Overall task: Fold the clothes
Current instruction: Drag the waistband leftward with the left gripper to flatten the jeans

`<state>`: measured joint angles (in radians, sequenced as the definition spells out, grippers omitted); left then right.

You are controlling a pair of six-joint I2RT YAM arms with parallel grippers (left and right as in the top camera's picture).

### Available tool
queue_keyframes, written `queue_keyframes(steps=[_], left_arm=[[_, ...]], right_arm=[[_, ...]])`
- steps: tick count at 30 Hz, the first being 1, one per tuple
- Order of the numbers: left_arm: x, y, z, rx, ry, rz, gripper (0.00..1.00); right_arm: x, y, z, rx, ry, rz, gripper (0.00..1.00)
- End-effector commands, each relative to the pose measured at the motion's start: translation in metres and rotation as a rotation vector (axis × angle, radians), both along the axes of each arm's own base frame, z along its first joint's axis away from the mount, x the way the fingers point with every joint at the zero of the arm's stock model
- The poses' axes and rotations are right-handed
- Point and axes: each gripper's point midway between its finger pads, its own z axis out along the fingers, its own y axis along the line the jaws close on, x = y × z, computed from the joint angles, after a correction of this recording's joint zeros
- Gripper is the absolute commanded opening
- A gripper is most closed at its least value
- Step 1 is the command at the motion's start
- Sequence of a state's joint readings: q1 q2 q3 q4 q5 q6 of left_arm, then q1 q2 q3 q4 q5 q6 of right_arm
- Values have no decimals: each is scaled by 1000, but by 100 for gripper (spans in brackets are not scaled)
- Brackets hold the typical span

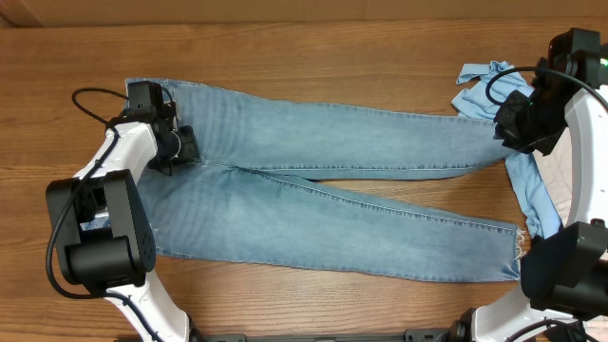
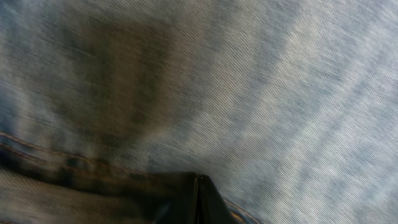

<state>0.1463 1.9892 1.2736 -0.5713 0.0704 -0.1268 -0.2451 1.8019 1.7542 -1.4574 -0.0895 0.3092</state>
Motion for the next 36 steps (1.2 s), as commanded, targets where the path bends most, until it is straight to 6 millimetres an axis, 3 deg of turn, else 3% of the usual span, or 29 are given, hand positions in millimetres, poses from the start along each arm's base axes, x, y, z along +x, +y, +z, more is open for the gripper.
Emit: queue_keyframes(steps=[1,9,21,24,26,27,30,31,34,36], left_arm=[[-9,42,-22,154,58,64,5],[-10,115,-16,118,-25,311,4],[-44,171,-17,66,-4,491,8],[-35,164,-10,-30,-39,478,24],[-27,159,-1,-73,-52,457,49],[-23,156,6,-89,-52,446,69],[-14,151,29,-98,-35,425,96],[-13,149,38,-100,-26,419,100],[-11,137,61,-111,2,397,100],[-14,125,72,-123,28,388,100]], right_arm=[[3,1,5,-3,-20,7,21],[2,1,5,-6,-20,30,21],[-1,2,5,-7,-9,53,22],[-11,4,4,0,32,55,24],[-15,4,3,5,48,55,27],[-15,5,3,6,51,54,28],[-15,4,3,6,50,51,44],[-15,3,3,5,47,50,48],[-11,2,4,2,32,50,64],[-7,2,4,1,16,51,81]])
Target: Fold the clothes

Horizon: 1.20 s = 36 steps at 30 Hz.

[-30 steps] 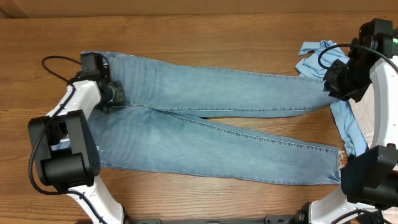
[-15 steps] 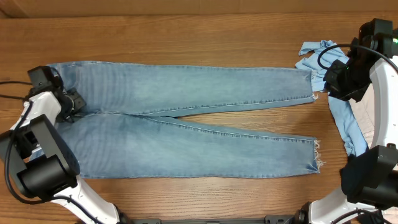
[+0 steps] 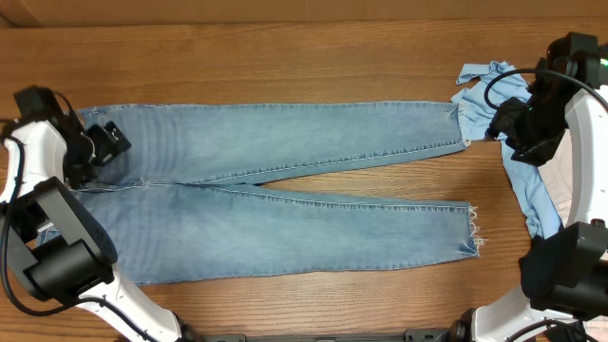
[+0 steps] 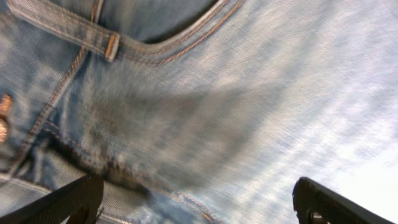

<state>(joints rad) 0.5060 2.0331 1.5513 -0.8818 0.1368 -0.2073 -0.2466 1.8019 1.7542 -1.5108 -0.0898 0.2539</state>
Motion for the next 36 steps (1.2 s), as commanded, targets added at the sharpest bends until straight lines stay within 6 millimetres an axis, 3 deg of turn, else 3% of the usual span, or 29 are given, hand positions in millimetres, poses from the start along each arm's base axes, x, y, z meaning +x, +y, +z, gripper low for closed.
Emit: queue_keyframes(steps=[1,5,9,13,20,27,32,36], left_arm=[[12,-20,29,-19,-19,-39,100],[-6,-44,33,-66,63,-23,100],[-36,-65,32,-127,198,-12,100],[-54,-73,35,-131,275,-35,100],[-70,-92,71,-99,233,-81,100],[-108,-113,99,-58,138,-96,100],[-141,-124,98,-43,69,-28,100],[-161,-131,87,-41,21,43,100]], right_arm=[[7,-1,5,-3,-38,-2,84],[8,3,6,15,-48,25,85],[4,4,6,20,-31,24,85],[-3,6,5,28,0,16,83],[-20,10,8,40,44,16,82],[-53,21,17,44,-11,-2,84],[-82,40,9,100,-74,-64,84],[-110,56,-13,161,-86,-129,84]])
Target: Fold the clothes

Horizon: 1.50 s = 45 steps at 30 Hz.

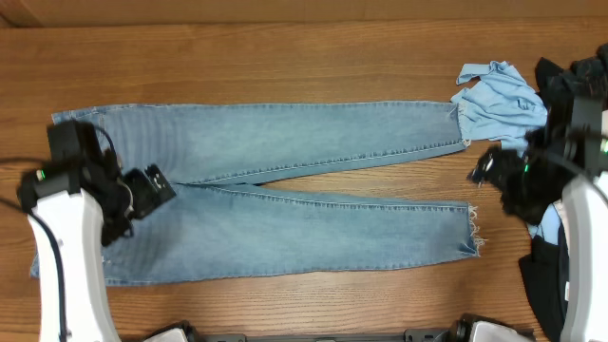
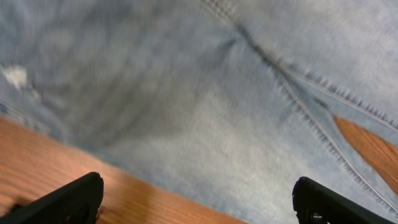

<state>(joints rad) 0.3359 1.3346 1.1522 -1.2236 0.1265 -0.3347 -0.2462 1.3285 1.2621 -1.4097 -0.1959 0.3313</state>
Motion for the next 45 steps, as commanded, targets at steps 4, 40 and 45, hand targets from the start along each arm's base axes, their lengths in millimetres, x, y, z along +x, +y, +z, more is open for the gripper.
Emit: queue_keyframes(steps=[4,40,45], left_arm=[[-34,-6,-39,-30,-1,206,100],[-106,177,-150,17,102,1025,89],[-106,177,-164,4,126,1014,69]], right_arm=[[-47,31,-55,147,73,-97,84],[-59,38,-79,171,113,-64,84],[-59,39,-79,179,115,-64,84]])
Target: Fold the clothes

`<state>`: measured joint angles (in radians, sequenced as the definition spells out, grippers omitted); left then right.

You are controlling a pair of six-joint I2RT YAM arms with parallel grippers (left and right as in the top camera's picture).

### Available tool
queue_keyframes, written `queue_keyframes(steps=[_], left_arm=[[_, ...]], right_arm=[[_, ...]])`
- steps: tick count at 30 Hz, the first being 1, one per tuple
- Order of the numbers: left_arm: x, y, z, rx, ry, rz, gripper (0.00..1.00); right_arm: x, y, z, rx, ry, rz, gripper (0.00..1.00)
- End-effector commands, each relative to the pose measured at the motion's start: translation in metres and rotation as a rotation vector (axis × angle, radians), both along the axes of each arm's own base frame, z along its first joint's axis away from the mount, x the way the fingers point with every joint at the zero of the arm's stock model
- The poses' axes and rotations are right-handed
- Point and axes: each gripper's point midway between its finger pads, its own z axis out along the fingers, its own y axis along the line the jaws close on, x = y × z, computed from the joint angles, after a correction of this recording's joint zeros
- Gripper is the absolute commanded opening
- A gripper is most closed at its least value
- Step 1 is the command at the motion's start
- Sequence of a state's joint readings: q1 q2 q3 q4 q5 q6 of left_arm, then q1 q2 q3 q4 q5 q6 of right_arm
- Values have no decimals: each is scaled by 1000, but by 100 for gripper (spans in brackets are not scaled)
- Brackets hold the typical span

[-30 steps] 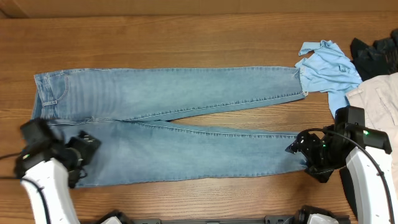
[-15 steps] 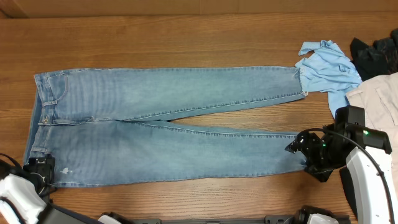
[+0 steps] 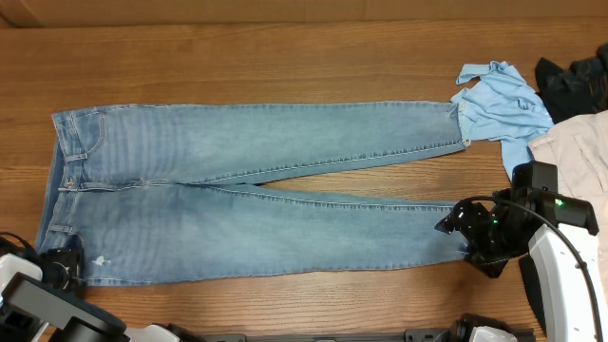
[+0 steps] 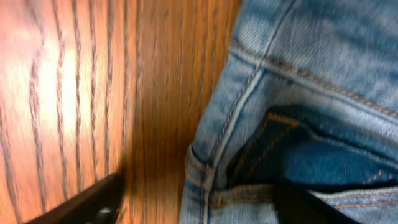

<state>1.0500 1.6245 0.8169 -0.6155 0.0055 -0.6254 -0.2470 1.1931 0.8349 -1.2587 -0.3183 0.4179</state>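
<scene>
Light blue jeans lie flat across the wooden table, waistband to the left and both legs running right. My left gripper sits at the near left corner of the waistband. In the left wrist view the left gripper is open, its fingers straddling the waistband edge with bare wood to one side. My right gripper is low over the frayed hem of the near leg; its jaws cannot be made out.
Other clothes are piled at the far right: a pale blue garment, a black one and a beige one. Bare wood table surrounds the jeans.
My left gripper has gone from the middle of the near leg's top to the waistband's near left corner. The right gripper has come from beside the leg ends onto the near leg's hem. The jeans lie unchanged.
At first the jeans lay skewed, my left gripper pressed onto the denim near the crotch, the right arm over the blue garment. Then the jeans lay further left and straighter, left gripper open at the waistband. Later both arms stood nearer me, and now at waistband corner and hem.
</scene>
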Motion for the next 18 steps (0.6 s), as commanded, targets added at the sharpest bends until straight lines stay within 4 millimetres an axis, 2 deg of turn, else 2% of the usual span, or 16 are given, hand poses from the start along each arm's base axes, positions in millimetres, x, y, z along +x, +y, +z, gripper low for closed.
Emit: queue_keyframes(steps=[1,2,3,5,7,9,18], left_arm=[[-4,-6,-20,-50,27,-5,67],[-4,-6,-20,-49,26,-5,62],[-3,-5,-20,-45,23,-6,49],[0,-4,-20,-43,5,-25,31],[3,-5,-20,-46,-7,-29,20],[6,-6,-19,-53,-22,-39,4],[23,-15,-16,-100,-126,-65,4]], right_arm=[[-1,4,2,14,-14,8,84],[-1,4,2,14,-13,9,84],[-1,4,2,14,-14,8,84],[-1,4,2,14,-13,9,84],[-1,4,2,14,-14,8,84],[-1,4,2,19,-12,8,84],[-14,12,3,62,55,-32,85]])
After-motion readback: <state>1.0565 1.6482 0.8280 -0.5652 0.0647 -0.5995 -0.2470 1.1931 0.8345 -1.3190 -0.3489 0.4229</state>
